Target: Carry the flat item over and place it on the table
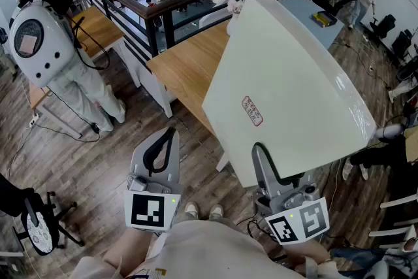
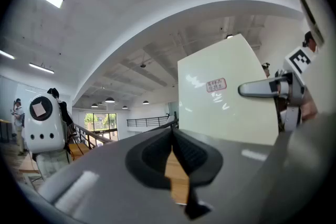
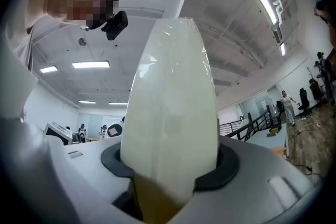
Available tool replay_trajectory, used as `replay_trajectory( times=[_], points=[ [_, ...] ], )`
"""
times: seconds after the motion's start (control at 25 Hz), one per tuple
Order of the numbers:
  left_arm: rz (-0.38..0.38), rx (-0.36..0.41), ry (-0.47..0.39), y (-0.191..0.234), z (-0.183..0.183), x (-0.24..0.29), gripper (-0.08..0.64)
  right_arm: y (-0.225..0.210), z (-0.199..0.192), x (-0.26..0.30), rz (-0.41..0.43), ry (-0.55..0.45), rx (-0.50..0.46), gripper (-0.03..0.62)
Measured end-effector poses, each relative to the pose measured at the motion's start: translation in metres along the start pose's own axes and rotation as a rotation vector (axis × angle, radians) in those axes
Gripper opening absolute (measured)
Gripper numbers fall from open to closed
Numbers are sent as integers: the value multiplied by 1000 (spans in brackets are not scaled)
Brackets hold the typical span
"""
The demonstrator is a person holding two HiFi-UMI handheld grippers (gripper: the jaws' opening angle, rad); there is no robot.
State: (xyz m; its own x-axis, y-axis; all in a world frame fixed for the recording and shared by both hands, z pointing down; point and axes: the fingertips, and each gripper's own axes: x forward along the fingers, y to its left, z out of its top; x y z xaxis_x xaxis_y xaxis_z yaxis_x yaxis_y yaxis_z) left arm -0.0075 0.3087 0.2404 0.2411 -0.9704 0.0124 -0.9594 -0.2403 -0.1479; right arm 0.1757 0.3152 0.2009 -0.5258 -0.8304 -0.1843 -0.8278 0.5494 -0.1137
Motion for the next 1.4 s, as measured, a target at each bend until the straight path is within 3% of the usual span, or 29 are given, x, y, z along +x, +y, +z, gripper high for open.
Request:
replay_trajectory(
  times=[0.88,1.4],
  points=[
    [5,-11,46,-43,-19,8,2,-32,-15,-6,23,33,18,276],
    [-7,-26,22,-84,-18,21,2,-67,-18,-18,43,39,7,276]
  ],
)
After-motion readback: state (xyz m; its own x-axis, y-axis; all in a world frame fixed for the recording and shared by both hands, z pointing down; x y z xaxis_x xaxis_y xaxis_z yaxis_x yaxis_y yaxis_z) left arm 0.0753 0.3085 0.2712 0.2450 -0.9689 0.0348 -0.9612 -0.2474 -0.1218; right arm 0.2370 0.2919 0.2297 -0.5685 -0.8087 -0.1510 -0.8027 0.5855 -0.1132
